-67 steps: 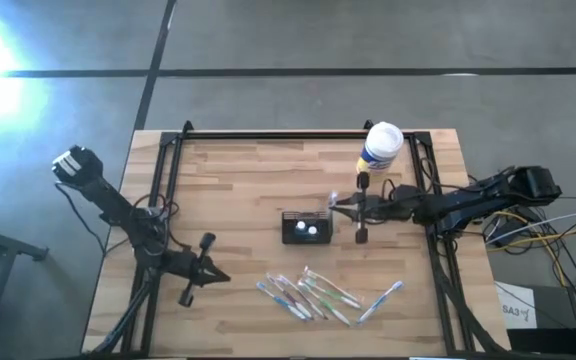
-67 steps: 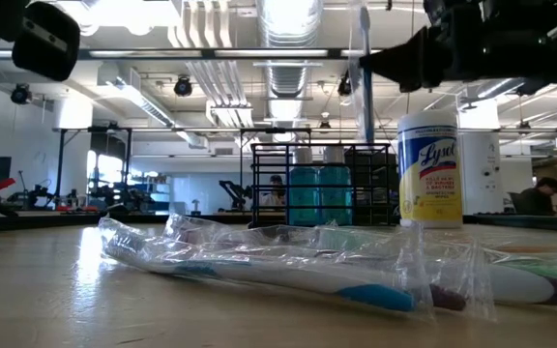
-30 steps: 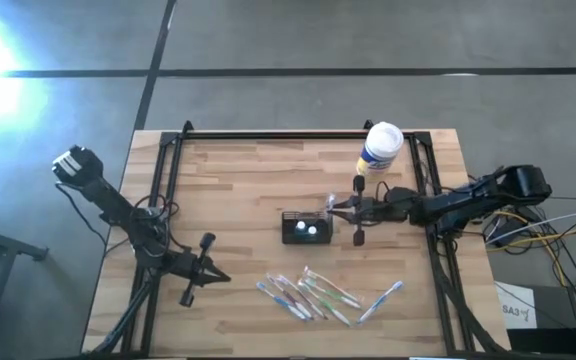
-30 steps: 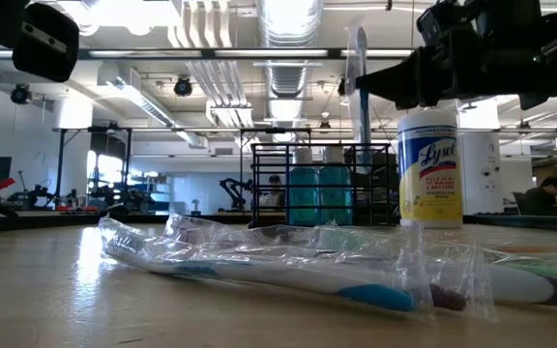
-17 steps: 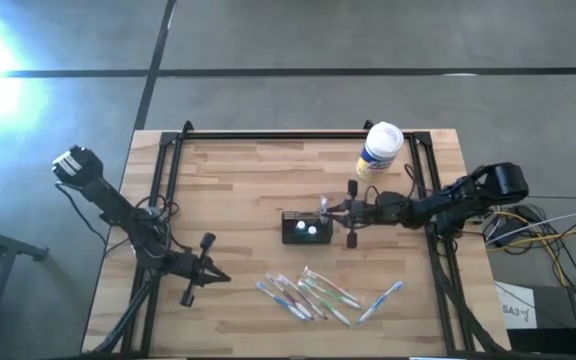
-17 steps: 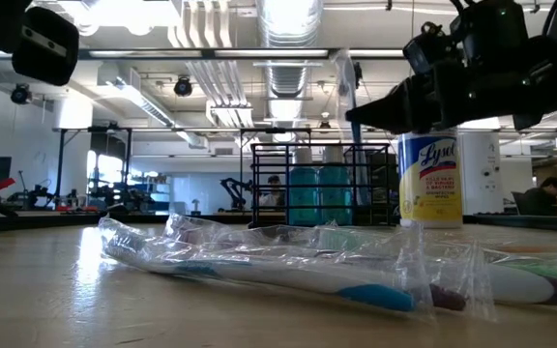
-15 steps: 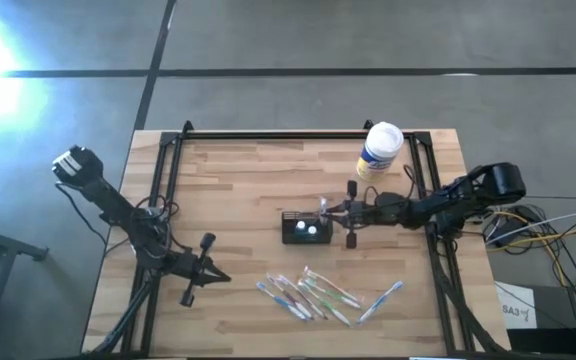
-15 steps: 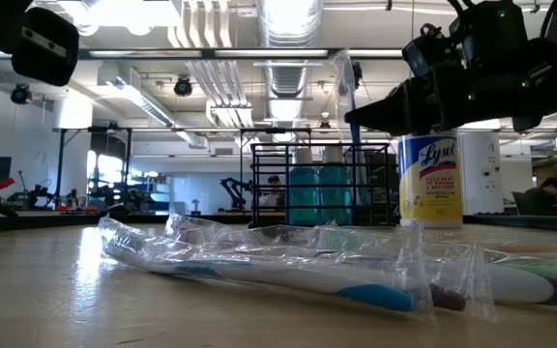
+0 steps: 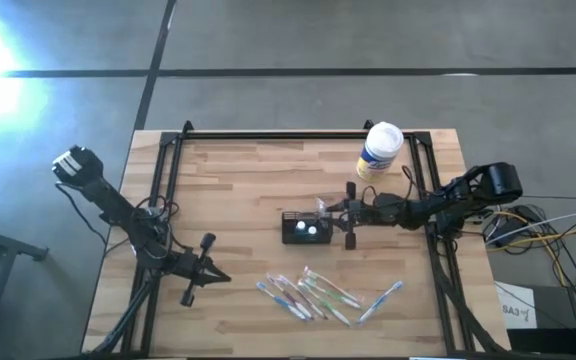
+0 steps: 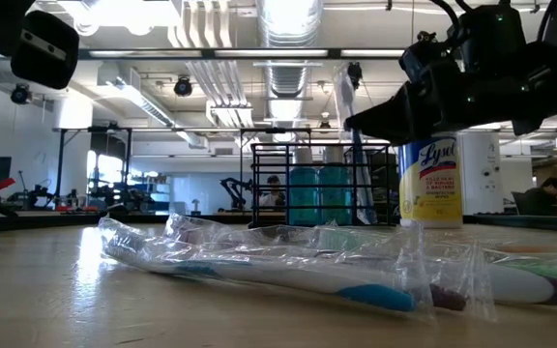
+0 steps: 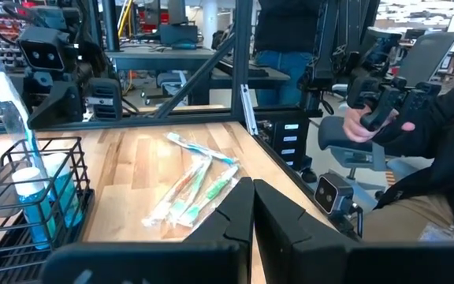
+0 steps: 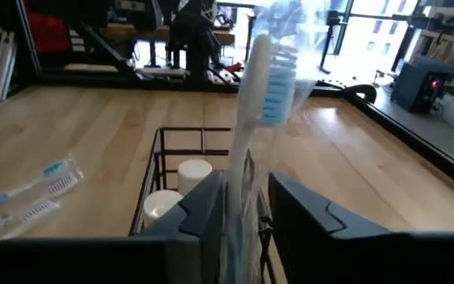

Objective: Pick & Place toothbrushing station
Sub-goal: Put the left blue toothbrush into the black mesh organizer, then put the right blue toothbrush into the black mesh organizer

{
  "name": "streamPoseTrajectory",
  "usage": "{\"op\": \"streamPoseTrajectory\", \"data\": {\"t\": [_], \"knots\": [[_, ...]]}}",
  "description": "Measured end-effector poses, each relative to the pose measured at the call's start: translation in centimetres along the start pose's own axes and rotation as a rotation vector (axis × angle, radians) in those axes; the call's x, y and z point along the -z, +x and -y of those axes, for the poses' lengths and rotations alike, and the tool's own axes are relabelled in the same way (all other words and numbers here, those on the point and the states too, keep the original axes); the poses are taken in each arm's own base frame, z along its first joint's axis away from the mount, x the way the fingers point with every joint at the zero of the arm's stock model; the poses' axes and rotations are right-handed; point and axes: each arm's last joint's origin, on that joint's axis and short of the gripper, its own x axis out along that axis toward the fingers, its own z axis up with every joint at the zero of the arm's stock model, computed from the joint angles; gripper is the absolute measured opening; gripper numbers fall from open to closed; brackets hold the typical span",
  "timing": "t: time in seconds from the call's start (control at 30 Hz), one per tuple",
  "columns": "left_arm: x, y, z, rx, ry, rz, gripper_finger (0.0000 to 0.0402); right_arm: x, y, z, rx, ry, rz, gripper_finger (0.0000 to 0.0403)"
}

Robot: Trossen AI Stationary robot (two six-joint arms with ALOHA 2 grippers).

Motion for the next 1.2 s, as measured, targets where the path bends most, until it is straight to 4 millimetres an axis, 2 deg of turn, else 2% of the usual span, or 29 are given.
{"op": "streamPoseTrajectory", "data": {"t": [0.3,0.47,0.63,0.77,1.0,1.1,1.2], "knots": [[0.0,0.0,0.0,0.0,-0.006,0.002,0.0012,-1.2,-0.4,0.0,-0.003,0.075,0.054,0.0162],[0.0,0.0,0.0,0.0,0.009,0.002,0.0012,-3.1,-1.4,-0.7,-0.042,0.093,0.143,0.0174],[0.1,0.0,0.0,-0.002,0.036,-0.014,0.0012,-5.5,-3.0,-2.3,-0.14,0.183,0.215,0.0173],[0.3,0.0,0.0,-0.003,0.065,-0.026,0.0012,-7.8,-4.1,-4.6,-0.219,0.214,0.107,0.0167],[0.3,0.0,-0.1,-0.02,0.109,-0.025,0.0012,-11.6,-6.5,-9.7,-0.018,0.217,-0.233,0.0164],[0.1,-0.1,-0.3,-0.09,0.119,-0.015,0.0012,-12.4,-7.6,-11.4,0.051,0.31,-0.347,0.0164],[0.1,-0.1,-0.4,-0.132,0.138,-0.013,0.0012,-12.3,-8.4,-13.1,0.11,0.493,-0.445,0.0163]]}}
